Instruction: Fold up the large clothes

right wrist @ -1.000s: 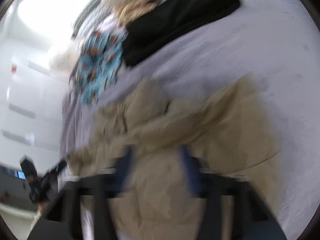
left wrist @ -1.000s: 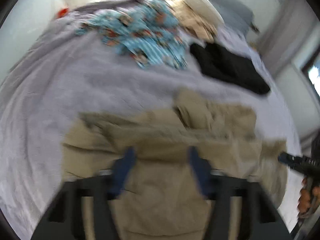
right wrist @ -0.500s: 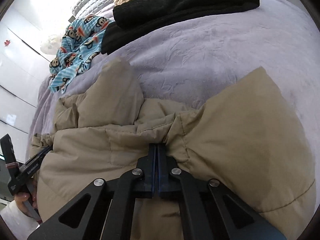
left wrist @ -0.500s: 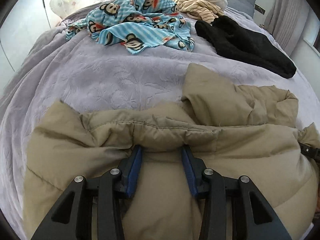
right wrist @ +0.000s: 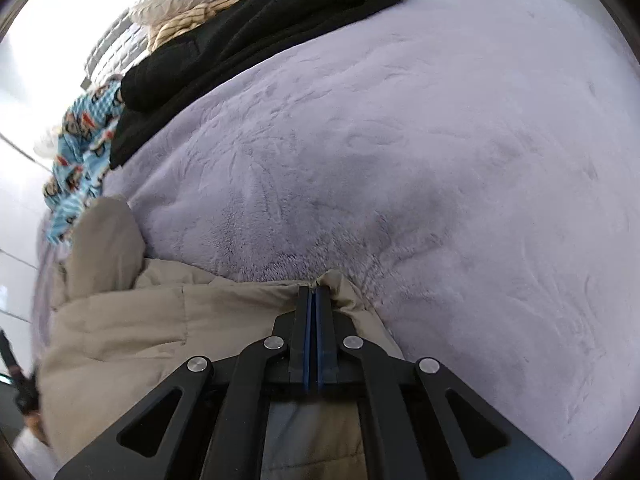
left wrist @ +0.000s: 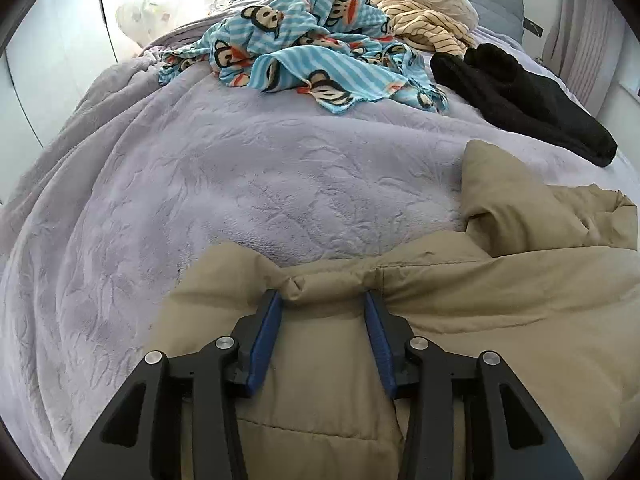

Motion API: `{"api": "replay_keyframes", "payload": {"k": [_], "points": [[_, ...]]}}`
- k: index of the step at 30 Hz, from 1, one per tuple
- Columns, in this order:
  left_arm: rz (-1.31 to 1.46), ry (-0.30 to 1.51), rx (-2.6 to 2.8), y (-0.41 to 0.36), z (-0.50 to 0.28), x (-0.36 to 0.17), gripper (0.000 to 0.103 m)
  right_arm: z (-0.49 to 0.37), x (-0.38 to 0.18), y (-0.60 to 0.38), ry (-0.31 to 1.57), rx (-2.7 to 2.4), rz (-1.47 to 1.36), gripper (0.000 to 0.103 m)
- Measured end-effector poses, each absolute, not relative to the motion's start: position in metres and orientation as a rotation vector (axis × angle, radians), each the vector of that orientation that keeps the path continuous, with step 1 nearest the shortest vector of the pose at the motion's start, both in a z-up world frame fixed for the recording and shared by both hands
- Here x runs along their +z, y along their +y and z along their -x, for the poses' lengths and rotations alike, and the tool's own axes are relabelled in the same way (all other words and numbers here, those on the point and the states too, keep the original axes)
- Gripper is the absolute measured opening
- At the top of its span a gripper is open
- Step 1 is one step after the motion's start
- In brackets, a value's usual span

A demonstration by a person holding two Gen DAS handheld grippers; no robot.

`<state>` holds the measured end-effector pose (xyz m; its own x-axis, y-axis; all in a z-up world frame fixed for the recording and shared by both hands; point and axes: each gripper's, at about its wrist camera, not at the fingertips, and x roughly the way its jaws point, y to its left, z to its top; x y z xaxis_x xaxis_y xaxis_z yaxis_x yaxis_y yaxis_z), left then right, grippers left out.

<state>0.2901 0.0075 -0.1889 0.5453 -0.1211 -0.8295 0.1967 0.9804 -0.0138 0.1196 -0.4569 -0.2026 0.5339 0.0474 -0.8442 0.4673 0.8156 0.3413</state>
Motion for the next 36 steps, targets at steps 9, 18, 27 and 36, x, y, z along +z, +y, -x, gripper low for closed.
{"api": "replay_keyframes", "payload": {"k": [9,18,27,36], "points": [[-0.061,0.975,-0.085,0.045,-0.284,-0.159,0.046,-0.113,-0.174,-0.451,1.019,-0.318,-0.544,0.005],[-0.01,1.033,0.007,0.092,-0.248,-0.137,0.046,-0.052,-0.129,-0.423,0.954,-0.31,-0.598,0.043],[0.06,1.134,-0.032,0.085,-0.161,-0.134,0.082,0.03,-0.13,-0.386,0.977,-0.262,-0.75,0.054],[0.054,1.225,-0.058,0.075,-0.111,-0.145,0.082,0.081,-0.142,-0.355,1.038,-0.245,-0.809,0.062]]}}
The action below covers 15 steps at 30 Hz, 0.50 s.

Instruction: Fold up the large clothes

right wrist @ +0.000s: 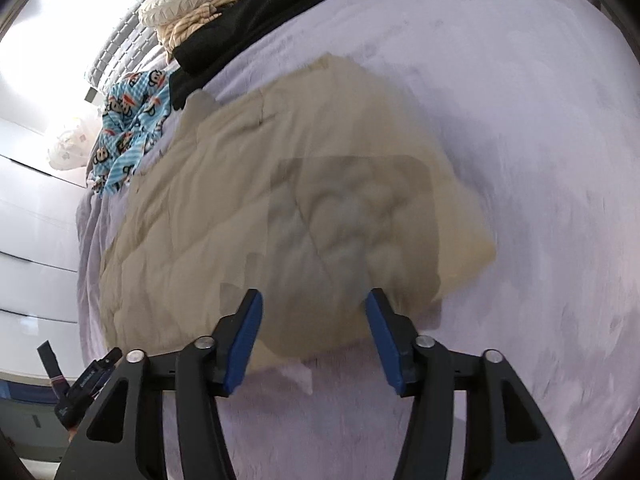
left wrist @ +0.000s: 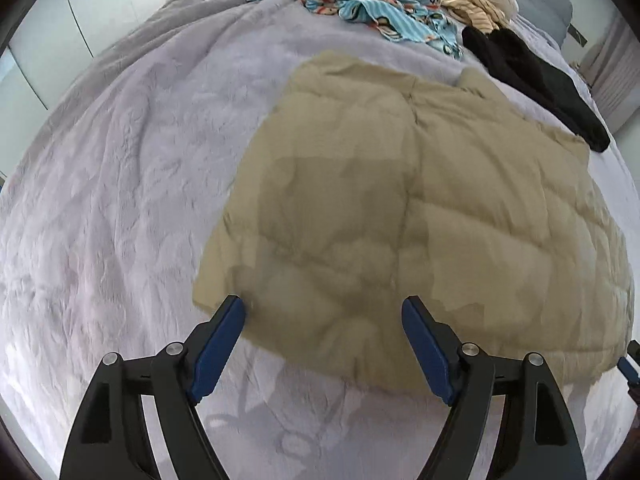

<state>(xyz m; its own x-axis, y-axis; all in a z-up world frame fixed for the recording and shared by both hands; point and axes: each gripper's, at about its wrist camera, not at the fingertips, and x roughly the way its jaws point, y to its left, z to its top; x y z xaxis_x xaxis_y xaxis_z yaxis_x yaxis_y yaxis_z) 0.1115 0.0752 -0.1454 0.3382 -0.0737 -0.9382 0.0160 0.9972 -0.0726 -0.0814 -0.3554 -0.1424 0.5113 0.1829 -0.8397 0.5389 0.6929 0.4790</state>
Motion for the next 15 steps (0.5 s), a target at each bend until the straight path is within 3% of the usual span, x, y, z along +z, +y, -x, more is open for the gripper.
{"api": "replay_keyframes", "payload": {"k": [2,3,4,13,15], "points": [[0.065,1.246,-0.066,0.074,-0.106,-0.146,0.083,0.088,-0.145,-0.35,1.045,-0.241,-0.827,0.062],[0.067,1.252,-0.069,0.073,-0.104,-0.146,0.097,0.09,-0.146,-0.347,1.047,-0.239,-0.833,0.062],[0.064,1.248,-0.066,0.072,-0.101,-0.146,0.103,0.092,-0.148,-0.344,1.052,-0.238,-0.839,0.062],[0.022,1.276,-0.099,0.061,-0.096,-0.156,0.103,0.097,-0.166,-0.325,1.084,-0.228,-0.883,0.069],[0.025,1.28,-0.101,0.062,-0.095,-0.158,0.103,0.095,-0.169,-0.325,1.085,-0.222,-0.897,0.078]]}}
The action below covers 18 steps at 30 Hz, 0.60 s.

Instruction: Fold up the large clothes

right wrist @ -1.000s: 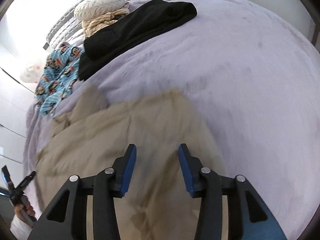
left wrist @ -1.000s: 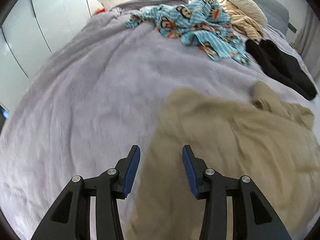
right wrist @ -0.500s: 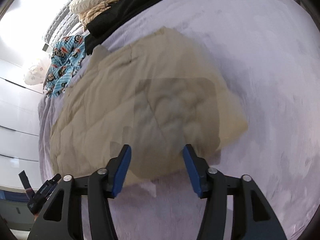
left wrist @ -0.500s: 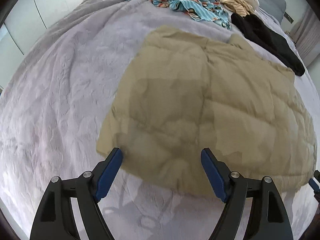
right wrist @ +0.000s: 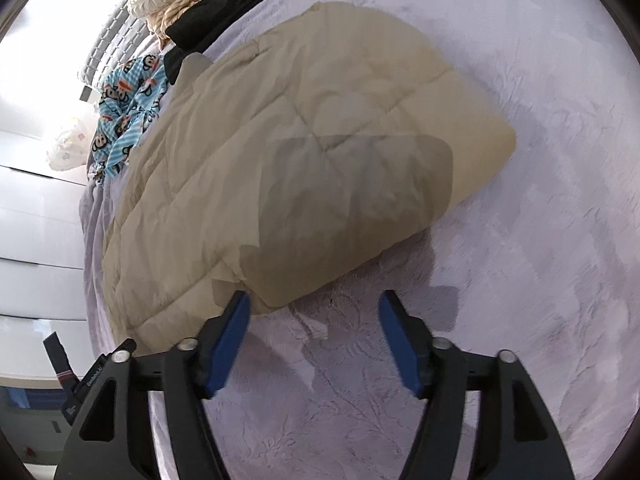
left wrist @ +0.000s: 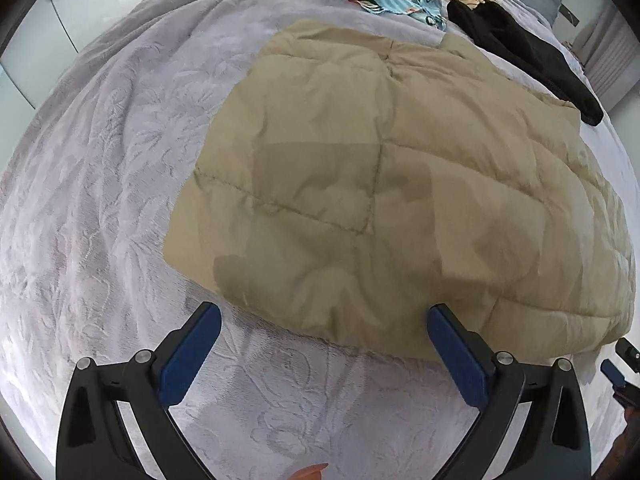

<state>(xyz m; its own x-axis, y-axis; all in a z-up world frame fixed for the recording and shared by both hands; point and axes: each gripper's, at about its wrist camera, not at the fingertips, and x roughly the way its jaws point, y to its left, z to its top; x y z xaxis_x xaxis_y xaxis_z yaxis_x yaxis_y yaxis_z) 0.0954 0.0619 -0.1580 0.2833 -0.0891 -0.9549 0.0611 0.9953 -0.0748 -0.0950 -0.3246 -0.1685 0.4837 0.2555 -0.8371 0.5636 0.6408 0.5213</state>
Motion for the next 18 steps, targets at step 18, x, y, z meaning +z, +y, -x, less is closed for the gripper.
{"api": "replay_keyframes", "payload": {"k": [18], "points": [[0.093,1.303,-0.084,0.074,-0.094,-0.171,0.103,0.087,-0.188,-0.324,0.991,-0.164,-1.082,0.103]]}}
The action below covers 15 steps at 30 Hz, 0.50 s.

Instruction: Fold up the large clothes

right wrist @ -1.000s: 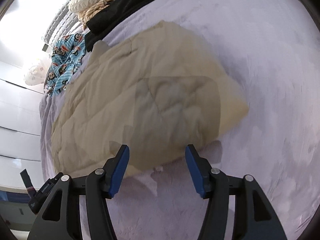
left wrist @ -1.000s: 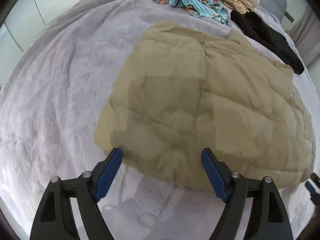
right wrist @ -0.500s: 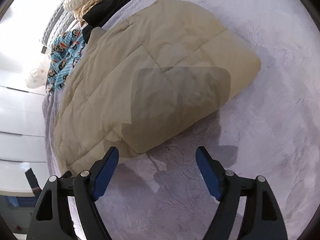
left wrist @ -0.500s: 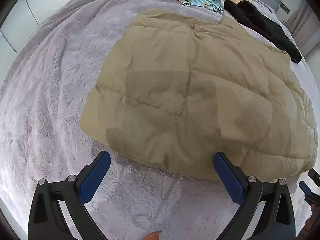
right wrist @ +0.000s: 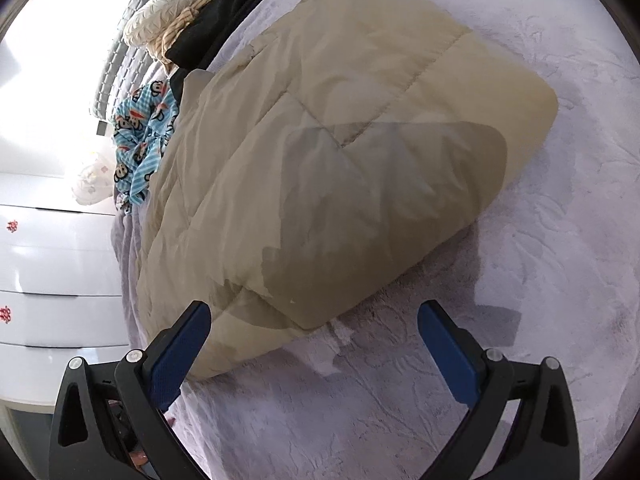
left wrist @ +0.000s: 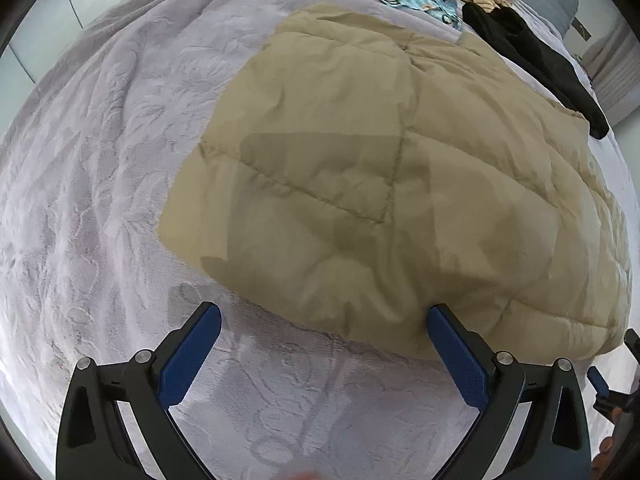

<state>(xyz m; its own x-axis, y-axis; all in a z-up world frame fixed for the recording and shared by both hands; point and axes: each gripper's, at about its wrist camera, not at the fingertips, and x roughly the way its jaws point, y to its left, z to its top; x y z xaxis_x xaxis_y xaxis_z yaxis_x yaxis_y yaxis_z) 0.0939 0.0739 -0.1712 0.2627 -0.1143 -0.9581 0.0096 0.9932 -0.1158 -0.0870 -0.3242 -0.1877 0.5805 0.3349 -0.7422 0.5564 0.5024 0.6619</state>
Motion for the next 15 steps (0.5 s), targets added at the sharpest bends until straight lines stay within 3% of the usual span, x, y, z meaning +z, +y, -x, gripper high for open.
{"api": "replay_keyframes", "payload": {"k": [4,11,15], "points": [[0.173,1.315,-0.135,0.087,-0.091,-0.172,0.103,0.089,-0.192,-0.329,0.989,-0.152,-1.119,0.103],[0.69,1.259,-0.246,0.138,-0.084,-0.173,0.103,0.097,-0.208,-0.34,0.958,-0.1,-1.267,0.103],[0.708,1.281,-0.276,0.135,-0.08,-0.185,0.103,0.093,-0.213,-0.343,0.942,-0.077,-1.315,0.103]]}}
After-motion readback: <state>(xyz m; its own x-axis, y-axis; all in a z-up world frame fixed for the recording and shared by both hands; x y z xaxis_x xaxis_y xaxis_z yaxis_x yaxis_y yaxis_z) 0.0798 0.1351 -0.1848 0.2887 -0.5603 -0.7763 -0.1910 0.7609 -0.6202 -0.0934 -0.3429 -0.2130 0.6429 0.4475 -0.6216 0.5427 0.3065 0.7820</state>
